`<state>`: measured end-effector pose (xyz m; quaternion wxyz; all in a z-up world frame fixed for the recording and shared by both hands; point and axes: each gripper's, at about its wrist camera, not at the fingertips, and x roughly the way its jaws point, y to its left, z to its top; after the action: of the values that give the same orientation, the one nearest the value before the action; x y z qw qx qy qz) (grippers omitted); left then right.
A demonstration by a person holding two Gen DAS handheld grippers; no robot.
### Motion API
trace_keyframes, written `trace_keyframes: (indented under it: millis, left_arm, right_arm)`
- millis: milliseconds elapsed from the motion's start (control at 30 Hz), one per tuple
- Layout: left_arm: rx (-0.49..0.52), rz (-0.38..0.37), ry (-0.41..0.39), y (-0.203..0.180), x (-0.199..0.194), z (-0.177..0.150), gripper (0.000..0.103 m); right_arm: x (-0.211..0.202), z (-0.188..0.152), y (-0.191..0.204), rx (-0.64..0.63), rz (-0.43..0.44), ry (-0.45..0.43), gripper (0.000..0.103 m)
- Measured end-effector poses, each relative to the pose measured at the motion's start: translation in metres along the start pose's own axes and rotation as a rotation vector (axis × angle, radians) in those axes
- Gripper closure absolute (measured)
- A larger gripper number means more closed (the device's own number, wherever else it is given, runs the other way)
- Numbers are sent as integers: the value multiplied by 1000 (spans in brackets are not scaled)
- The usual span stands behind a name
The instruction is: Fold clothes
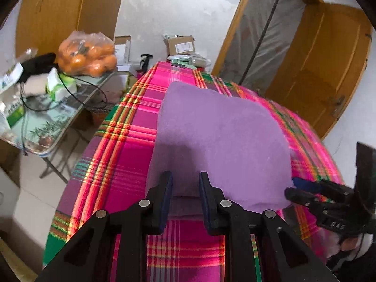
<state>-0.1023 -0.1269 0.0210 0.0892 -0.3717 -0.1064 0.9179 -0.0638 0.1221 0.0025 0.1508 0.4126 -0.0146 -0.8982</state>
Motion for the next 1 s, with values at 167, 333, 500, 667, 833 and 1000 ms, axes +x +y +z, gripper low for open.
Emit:
trace_keyframes:
  millis: [167, 333, 500, 667, 833, 1000]
  left_arm:
    - [12, 23, 10, -2, -2, -4, 79]
    - [13, 30, 20, -1, -1, -6, 79]
    - [42, 39, 2, -8, -6, 7, 79]
    - [108, 71, -34, -19, 3, 40, 79]
    - [163, 98, -57, -30, 30, 75, 79]
    - [140, 92, -20, -21, 73, 101, 79]
  right_arm:
    - [-2, -1, -1, 26, -9, 12, 63]
    - [-9, 3, -1, 49, 4, 2, 64]
    - [-14, 16, -1, 42, 10, -36, 64]
    - [-3, 40, -3, 30, -1, -63, 64]
    - [12, 71, -13, 36, -18, -111, 64]
    - [40, 96, -39, 92, -36, -103, 64]
